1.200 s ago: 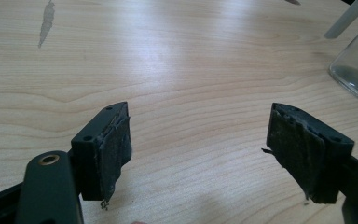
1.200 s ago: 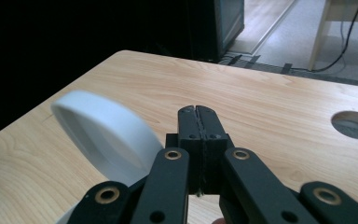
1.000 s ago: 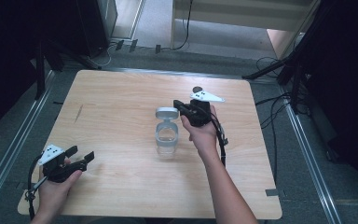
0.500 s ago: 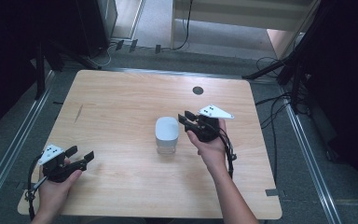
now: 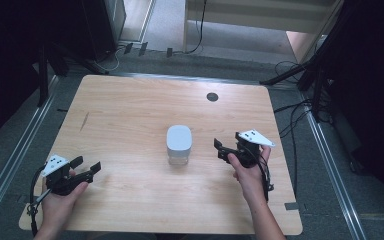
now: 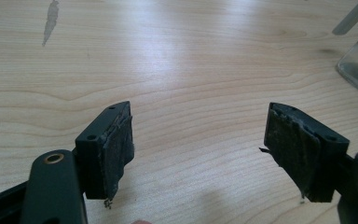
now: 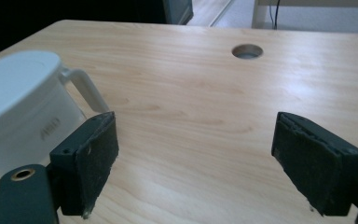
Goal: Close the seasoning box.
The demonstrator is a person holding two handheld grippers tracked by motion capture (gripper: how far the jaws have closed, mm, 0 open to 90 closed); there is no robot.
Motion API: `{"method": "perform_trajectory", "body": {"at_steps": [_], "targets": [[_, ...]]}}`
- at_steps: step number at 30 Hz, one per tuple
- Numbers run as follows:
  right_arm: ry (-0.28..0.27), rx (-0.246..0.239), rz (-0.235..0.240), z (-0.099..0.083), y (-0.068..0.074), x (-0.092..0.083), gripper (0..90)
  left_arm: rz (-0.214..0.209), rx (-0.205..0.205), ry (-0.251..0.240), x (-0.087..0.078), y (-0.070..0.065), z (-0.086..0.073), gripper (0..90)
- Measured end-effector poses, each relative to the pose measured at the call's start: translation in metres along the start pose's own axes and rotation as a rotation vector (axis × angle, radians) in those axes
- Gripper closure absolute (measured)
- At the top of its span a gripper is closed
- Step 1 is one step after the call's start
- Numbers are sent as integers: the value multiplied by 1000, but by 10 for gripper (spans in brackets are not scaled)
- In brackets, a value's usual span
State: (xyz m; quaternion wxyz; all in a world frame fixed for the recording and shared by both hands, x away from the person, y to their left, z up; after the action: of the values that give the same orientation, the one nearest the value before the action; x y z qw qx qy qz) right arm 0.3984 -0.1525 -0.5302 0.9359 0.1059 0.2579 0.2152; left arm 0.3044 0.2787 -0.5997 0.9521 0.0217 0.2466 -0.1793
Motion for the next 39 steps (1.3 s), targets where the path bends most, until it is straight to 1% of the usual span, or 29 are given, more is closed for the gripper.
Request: {"method": "perform_trajectory", "body": {"at_steps": [5, 6, 7, 9, 10, 11, 14, 15, 16, 18, 21, 24, 25, 26, 28, 30, 32, 35, 36, 39], "targets": [[3, 31, -33, -13, -26, -12, 153, 2, -1, -1, 0, 0, 0, 241], [1, 54, -47, -19, -37, -17, 156, 1, 0, -1, 0, 0, 0, 241], [1, 54, -47, -19, -37, -17, 156, 1, -2, -1, 0, 0, 0, 241], [6, 69, -63, -25, -48, -21, 157, 0, -1, -3, 0, 0, 0, 241], [15, 76, -90, -32, -60, -26, 158, 0, -2, -3, 0, 0, 0, 242], [15, 76, -90, -32, -60, -26, 158, 0, -2, -3, 0, 0, 0, 242], [20, 86, -113, -40, -75, -35, 159, -1, -5, -2, 0, 1, 0, 241], [31, 91, -130, -47, -84, -40, 159, -1, -9, -3, 0, 0, 0, 242], [31, 91, -130, -47, -84, -40, 159, -1, -9, -3, 0, 0, 0, 242], [38, 91, -143, -53, -93, -46, 160, 0, -8, -1, 0, 0, 0, 243], [45, 105, -155, -60, -103, -56, 160, 3, -12, -1, 0, 1, 0, 247], [43, 116, -176, -65, -116, -67, 163, 4, -10, 1, 0, 1, 0, 248], [44, 129, -189, -68, -124, -73, 164, 4, -11, 1, 0, 1, 0, 248], [44, 129, -189, -68, -124, -73, 164, 4, -11, 1, 0, 1, 0, 249], [44, 127, -200, -71, -130, -80, 164, 4, -11, -1, 0, 1, 0, 248], [41, 139, -206, -73, -135, -88, 164, 3, -16, 0, 0, 1, 0, 249], [37, 139, -215, -76, -140, -95, 165, 2, -17, 0, 0, 1, 0, 249], [51, 136, -230, -86, -146, -105, 165, 4, -13, 2, 0, 2, 0, 250], [51, 136, -230, -86, -146, -105, 165, 4, -13, 2, 0, 2, 0, 250], [44, 132, -226, -89, -147, -112, 166, 5, -13, 4, 0, 2, -1, 253]]}}
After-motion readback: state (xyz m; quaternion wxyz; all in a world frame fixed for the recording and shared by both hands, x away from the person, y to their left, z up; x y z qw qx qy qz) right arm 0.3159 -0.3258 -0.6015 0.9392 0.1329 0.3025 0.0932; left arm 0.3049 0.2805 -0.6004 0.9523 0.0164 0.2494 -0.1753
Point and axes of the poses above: each handheld gripper's, and its own axes: x roughly forward along the jaws, z roughly out of its top, y roughly to its left, the point moved 10 cm from there along x, roughly forward along the jaws, and after that the axes turned 11 degrees about x, right-handed, at the moved point
